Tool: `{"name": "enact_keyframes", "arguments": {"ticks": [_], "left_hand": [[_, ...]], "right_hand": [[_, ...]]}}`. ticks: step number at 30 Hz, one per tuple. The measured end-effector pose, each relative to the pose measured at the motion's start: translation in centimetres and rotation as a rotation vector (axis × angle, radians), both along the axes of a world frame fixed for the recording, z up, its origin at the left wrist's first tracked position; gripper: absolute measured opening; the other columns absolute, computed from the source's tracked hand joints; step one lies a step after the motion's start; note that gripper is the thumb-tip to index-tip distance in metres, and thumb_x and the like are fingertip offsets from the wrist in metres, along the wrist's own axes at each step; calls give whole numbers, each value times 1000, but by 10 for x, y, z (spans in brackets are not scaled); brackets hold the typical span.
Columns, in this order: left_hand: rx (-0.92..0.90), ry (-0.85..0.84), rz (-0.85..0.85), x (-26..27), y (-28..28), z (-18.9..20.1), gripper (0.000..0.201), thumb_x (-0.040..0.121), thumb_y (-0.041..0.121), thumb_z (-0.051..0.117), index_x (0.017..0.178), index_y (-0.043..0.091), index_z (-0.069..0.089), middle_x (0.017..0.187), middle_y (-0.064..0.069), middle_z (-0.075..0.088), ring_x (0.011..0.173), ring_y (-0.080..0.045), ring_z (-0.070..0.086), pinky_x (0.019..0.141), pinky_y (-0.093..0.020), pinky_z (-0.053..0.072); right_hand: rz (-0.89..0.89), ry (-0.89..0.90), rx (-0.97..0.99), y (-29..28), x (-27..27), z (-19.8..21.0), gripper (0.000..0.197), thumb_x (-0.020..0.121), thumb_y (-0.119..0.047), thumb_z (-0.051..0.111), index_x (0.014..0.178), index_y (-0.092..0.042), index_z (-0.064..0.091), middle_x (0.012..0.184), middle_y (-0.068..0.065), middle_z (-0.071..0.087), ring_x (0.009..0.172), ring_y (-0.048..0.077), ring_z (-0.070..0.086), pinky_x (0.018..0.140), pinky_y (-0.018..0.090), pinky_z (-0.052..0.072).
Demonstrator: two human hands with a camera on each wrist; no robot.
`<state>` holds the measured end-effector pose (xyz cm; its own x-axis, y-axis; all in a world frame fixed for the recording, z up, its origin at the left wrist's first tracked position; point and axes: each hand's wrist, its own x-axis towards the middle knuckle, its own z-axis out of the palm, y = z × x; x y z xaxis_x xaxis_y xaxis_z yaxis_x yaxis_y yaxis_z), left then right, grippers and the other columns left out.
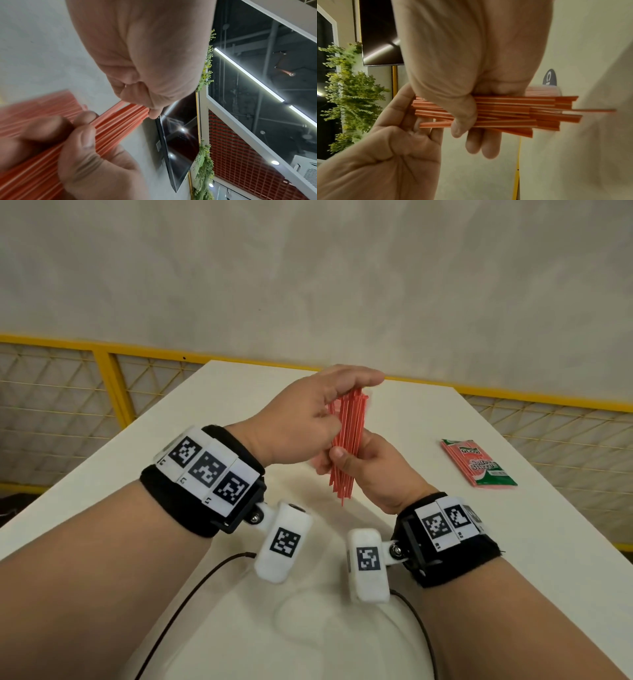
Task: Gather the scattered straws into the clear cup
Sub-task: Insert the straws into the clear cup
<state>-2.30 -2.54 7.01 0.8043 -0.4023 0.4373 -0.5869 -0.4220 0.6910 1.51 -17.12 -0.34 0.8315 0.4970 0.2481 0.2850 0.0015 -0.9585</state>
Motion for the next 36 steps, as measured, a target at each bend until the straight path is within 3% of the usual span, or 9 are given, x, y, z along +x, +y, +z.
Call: {"name": "enact_keyframes", "arguments": {"ticks": [3,7,10,15,20,27,30,33,36], "left_hand": [[108,70,-22,3,4,-7,84,73,-21,38,140,30,42,149,11,36,123,-35,54,96,-57,47],[57,28,46,6,16,-16,79,77,-8,40,145,31,33,152,15,33,137,-3,36,113,-22,31],[112,12,68,4,16,-27,73,80,0,40,138,44,35,139,17,46,123,-7,51,95,-5,38],[160,-7,66,7,17,-38,80,83,-8,40,138,50,34,139,6,55,118,-24,59,97,-25,44],[281,-93,85,8,16,-44,68,84,-7,40,141,29,47,146,8,47,133,-8,43,100,3,21],[325,-127,103,9,16,-50,70,83,-7,40,142,30,45,148,8,44,135,-9,41,106,-8,24],[171,-109,92,6,17,-46,64,86,-8,41,136,31,52,134,-1,60,118,-20,58,97,-13,40],[-88,-186,260,8,24,-34,36,95,5,51,117,32,58,109,14,66,99,-2,63,82,-5,42],[-147,-30,355,13,28,-23,18,92,28,62,109,29,56,95,16,61,74,9,58,66,-2,39]], "right_hand": [[8,21,-41,-1,2,-7,9,97,3,45,103,1,52,82,10,60,75,18,63,80,39,50],[-25,-2,8,0,8,-11,15,97,3,47,105,-8,54,88,15,58,79,16,62,83,35,53],[2,15,8,-2,9,-15,14,94,0,51,104,-9,56,88,14,59,82,18,62,87,40,50],[-25,35,-76,-2,10,-20,10,94,4,52,102,-2,56,85,10,63,82,15,64,85,36,50],[-53,69,-87,-1,10,-21,23,94,5,52,116,12,51,112,38,57,103,42,62,99,50,48],[-53,109,-107,0,8,-21,23,95,2,52,116,13,52,105,30,63,96,26,65,97,47,49],[-37,111,-130,1,5,-20,12,97,0,48,105,5,55,87,12,65,83,15,66,87,41,52],[-30,158,-34,2,3,-14,18,99,-1,45,113,7,51,79,7,60,80,20,62,91,44,49],[25,238,48,1,0,-4,17,100,-4,43,113,2,49,76,4,58,78,20,64,82,44,50]]}}
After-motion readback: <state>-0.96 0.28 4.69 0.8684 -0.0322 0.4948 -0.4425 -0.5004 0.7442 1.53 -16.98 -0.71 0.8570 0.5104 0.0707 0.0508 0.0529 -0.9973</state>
